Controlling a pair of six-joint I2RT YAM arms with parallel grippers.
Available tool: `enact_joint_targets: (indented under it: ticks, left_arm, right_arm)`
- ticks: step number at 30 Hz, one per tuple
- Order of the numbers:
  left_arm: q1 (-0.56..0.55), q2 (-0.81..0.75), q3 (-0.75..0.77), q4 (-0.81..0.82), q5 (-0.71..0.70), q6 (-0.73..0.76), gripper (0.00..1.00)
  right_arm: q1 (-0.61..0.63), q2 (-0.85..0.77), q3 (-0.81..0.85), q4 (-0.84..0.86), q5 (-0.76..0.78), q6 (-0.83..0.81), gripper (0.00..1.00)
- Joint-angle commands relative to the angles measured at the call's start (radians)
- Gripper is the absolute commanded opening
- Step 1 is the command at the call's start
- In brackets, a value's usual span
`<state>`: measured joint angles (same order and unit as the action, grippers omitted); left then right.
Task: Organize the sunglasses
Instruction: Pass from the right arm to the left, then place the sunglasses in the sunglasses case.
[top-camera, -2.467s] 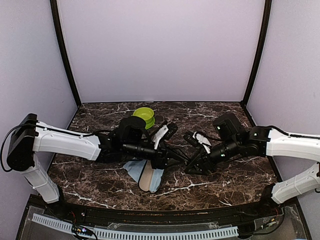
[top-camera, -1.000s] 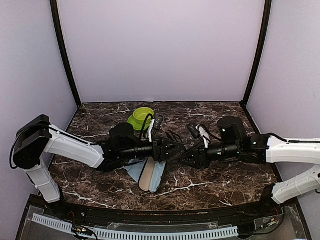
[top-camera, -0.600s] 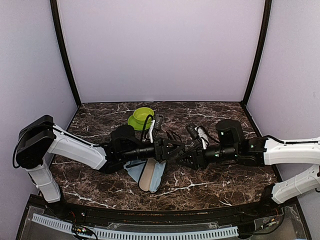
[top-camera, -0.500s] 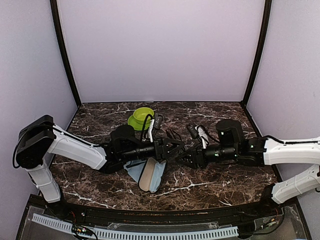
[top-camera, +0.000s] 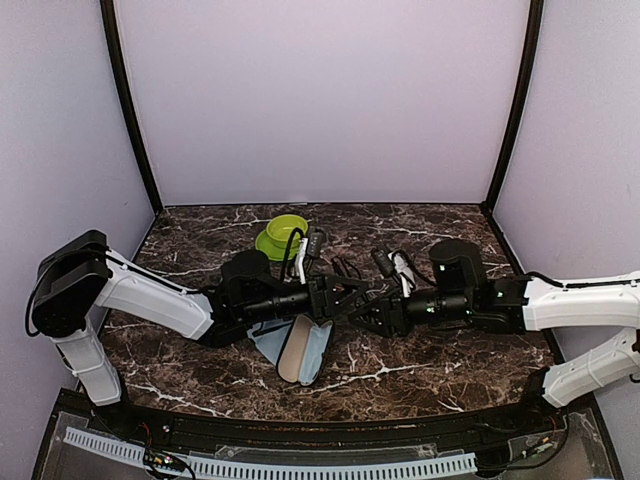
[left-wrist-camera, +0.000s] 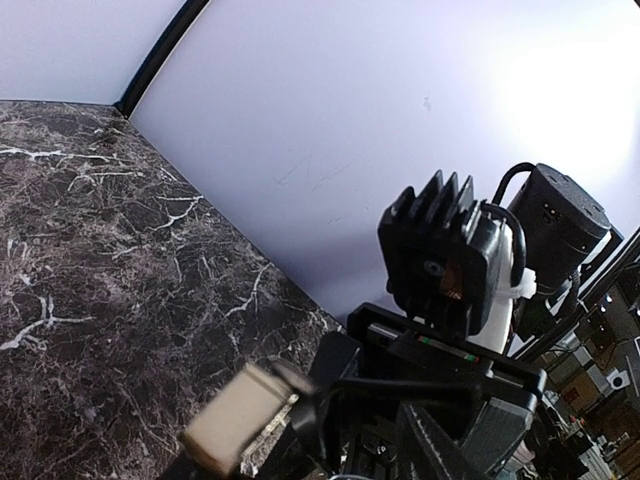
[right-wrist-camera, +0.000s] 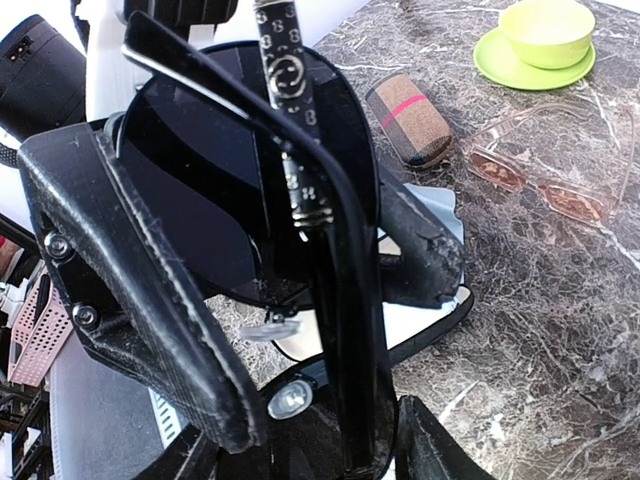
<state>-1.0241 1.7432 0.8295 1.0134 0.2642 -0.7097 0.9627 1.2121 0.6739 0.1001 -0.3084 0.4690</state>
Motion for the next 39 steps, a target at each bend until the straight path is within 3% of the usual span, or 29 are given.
enact_joint_targets:
  ticks: [1,7,13,31,39]
  left_arm:
    - [-0.001,-0.025,-0.01,-0.01,-0.012,0.041,0.36]
    - [-0.001,-0.053,-0.017,-0.054,-0.019,0.078,0.35]
    - [0.002,-0.095,-0.029,-0.124,-0.043,0.113,0.34]
    - [0.023,-0.408,-0.143,-0.604,-0.137,0.254,0.34]
    - [0.024,-0.428,-0.124,-0.815,-0.13,0.228,0.35]
  right_arm:
    - [0.019,0.0,0.005,0.049,-0.02,-0.005,0.61]
    - [0.019,-0.011,0.006,0.025,-0.015,-0.011,0.77]
    - [0.019,-0.016,0.02,-0.03,-0.015,-0.032,0.82]
    - [0.019,-0.036,0.021,-0.135,0.067,-0.071,0.84]
    - [0.019,0.006,0.023,-0.132,0.073,-0.076,0.83]
